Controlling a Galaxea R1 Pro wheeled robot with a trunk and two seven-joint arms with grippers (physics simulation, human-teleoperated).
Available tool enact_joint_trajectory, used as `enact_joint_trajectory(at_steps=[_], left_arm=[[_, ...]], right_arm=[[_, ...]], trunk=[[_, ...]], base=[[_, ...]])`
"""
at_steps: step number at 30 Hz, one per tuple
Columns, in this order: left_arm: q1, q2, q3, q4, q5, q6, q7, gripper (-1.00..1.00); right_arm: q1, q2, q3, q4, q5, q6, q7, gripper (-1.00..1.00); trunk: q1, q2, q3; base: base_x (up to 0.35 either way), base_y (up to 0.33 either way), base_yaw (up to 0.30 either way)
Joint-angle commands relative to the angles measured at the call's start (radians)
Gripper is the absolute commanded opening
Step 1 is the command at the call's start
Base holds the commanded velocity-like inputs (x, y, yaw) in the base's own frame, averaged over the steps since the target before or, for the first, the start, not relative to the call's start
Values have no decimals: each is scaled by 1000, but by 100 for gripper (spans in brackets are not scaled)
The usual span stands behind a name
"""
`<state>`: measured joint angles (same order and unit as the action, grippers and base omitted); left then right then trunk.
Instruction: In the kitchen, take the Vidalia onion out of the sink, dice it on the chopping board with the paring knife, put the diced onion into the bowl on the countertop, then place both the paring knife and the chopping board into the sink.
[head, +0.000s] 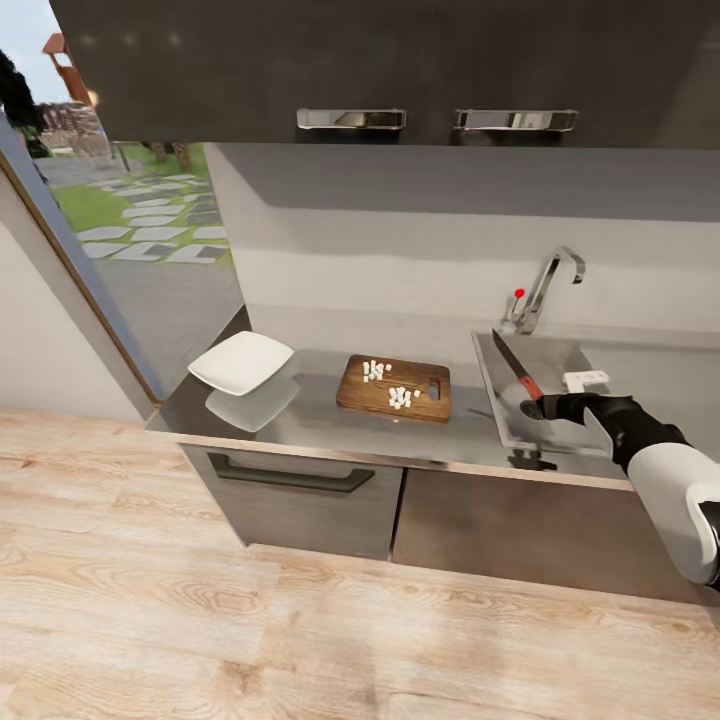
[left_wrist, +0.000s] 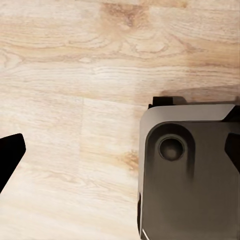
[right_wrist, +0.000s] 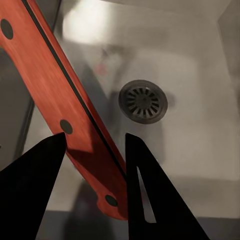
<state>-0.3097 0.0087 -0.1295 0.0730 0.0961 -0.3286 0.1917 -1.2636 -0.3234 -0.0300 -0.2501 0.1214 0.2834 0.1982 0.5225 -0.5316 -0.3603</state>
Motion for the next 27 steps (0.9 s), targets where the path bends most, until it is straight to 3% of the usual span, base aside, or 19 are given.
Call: enact_joint_trajectory(at_steps=[1, 13, 27], left_arm=[[-2, -1, -9, 4, 10, -7, 0, 100], [-2, 1, -9, 4, 10, -7, 0, 100], [-2, 1, -9, 4, 10, -7, 0, 100]], right_arm=[[0, 1, -4, -2, 10, 5, 6, -100], [0, 7, -2, -2, 8, 31, 7, -100], [0, 16, -2, 0, 6, 32, 8, -100]], trunk=[[0, -1, -1], [0, -1, -1], [0, -1, 12]], base=[[0, 0, 0], [0, 0, -21], [0, 0, -227]])
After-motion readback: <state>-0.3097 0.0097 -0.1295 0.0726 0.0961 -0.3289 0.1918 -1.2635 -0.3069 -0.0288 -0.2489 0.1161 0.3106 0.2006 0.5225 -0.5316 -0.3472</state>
